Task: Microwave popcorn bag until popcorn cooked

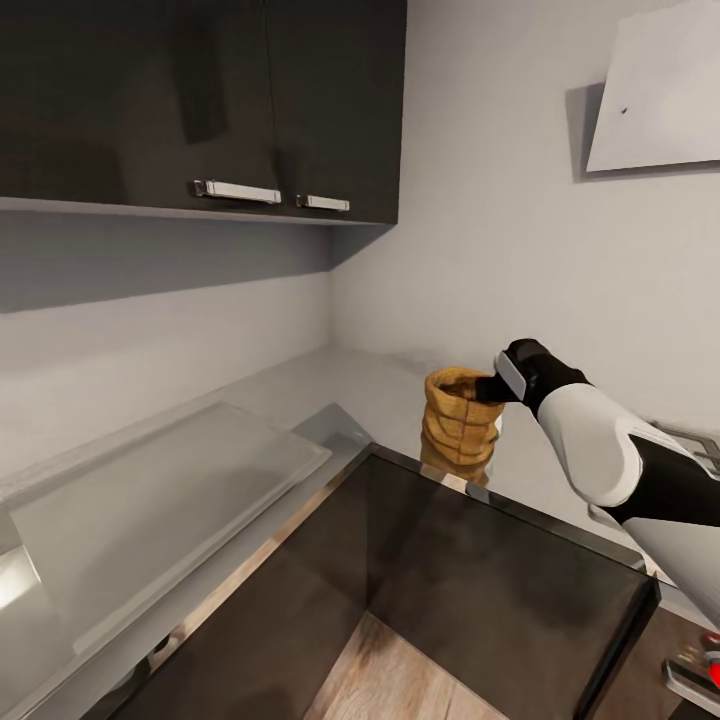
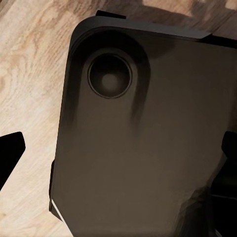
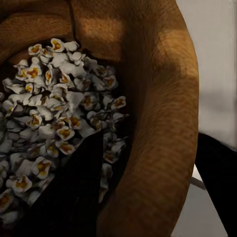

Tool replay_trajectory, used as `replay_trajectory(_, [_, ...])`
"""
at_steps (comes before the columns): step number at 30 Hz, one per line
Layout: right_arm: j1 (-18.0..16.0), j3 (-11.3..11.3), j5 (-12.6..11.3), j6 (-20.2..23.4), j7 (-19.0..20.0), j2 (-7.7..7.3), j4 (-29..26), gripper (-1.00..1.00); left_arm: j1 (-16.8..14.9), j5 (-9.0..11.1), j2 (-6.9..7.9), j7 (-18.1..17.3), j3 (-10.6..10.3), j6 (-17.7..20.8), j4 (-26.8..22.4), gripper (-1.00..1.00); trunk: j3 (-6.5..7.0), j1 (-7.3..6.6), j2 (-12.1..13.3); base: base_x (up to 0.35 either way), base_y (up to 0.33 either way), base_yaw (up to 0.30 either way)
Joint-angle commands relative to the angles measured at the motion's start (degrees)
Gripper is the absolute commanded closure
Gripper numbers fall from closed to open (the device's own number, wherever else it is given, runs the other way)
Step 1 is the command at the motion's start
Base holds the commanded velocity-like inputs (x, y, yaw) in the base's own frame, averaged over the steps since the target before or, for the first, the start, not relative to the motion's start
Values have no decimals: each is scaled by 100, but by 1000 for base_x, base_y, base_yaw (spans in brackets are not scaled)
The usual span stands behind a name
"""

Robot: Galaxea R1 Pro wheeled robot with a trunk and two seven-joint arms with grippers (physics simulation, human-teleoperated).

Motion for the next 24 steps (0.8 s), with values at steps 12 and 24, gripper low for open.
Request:
replay_trajectory(12, [0,-28,23,153,21,19,5,100,3,35,-1,5,5,-3,-13,-100,-7,1,-2,0,0,0])
replay_trajectory(24, [0,-44,14,1446,38,206,-1699,100,3,35,8,5,4,-3,-14,-100,-7,1,-2,0,0,0])
